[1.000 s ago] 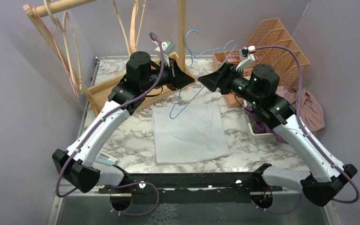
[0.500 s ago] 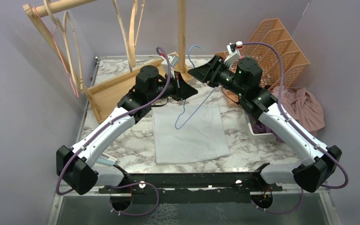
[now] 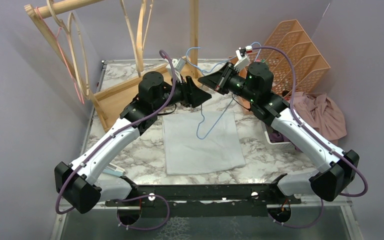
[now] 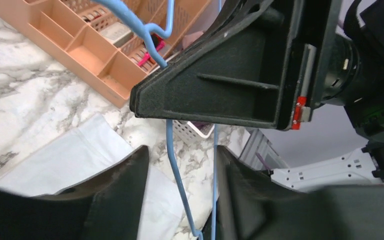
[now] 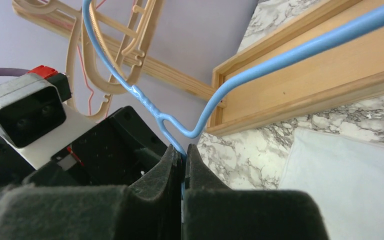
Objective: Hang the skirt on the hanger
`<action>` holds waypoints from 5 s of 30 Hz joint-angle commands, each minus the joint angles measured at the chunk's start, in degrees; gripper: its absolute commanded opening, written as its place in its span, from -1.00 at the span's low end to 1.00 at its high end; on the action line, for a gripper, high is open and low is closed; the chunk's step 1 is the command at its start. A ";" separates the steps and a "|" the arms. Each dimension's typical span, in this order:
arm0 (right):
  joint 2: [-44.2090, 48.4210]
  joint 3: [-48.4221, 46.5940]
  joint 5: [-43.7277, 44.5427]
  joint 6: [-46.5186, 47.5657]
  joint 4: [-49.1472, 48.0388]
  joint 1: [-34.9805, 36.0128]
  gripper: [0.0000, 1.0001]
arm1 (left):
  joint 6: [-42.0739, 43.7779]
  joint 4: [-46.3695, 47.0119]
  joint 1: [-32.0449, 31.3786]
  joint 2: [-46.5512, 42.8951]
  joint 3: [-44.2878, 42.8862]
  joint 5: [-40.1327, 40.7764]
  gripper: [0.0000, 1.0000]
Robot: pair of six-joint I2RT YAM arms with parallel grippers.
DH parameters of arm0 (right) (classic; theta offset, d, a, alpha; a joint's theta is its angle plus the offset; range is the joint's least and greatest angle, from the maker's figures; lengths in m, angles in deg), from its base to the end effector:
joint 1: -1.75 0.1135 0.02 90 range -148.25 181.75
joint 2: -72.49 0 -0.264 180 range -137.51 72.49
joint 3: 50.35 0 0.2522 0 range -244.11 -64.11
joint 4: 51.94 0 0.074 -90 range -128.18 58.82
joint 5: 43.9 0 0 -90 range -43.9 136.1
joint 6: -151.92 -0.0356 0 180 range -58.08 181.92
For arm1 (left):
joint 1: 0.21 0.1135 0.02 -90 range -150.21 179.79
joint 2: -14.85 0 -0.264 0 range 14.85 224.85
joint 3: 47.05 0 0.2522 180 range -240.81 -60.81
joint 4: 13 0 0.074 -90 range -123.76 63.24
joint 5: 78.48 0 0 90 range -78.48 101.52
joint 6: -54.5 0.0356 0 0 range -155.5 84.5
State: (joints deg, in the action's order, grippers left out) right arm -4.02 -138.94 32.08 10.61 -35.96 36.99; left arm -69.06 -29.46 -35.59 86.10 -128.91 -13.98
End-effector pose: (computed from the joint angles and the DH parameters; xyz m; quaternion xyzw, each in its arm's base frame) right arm 0.2509 0.1878 0.4156 0.0189 0.7298 0.5294 0.4322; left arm 0.2264 -0.1796 0.3991 0.1594 0.7215 -0.5050 0.4461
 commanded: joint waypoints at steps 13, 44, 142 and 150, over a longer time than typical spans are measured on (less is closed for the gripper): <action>5.29 6.61 -9.66 13.01 0.75 0.01 -0.98 | -10.50 -7.76 -0.04 -4.27 -6.60 19.90 0.52; 12.69 13.25 -20.59 5.05 -6.75 0.00 -0.98 | -22.22 3.48 0.20 -12.13 5.77 9.47 0.57; -23.40 20.15 17.46 19.03 30.66 -10.71 -0.83 | -30.57 32.94 -15.09 32.17 23.17 29.75 -1.00; -19.23 15.22 18.33 18.33 36.45 -10.64 -0.99 | -29.44 30.84 -15.05 30.39 23.87 29.51 -1.00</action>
State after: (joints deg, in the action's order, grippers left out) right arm -23.95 -121.28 48.51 29.17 -4.44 26.48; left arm -101.65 5.25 -50.47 118.36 -106.72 13.58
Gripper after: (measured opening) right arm 0.036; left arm 0.047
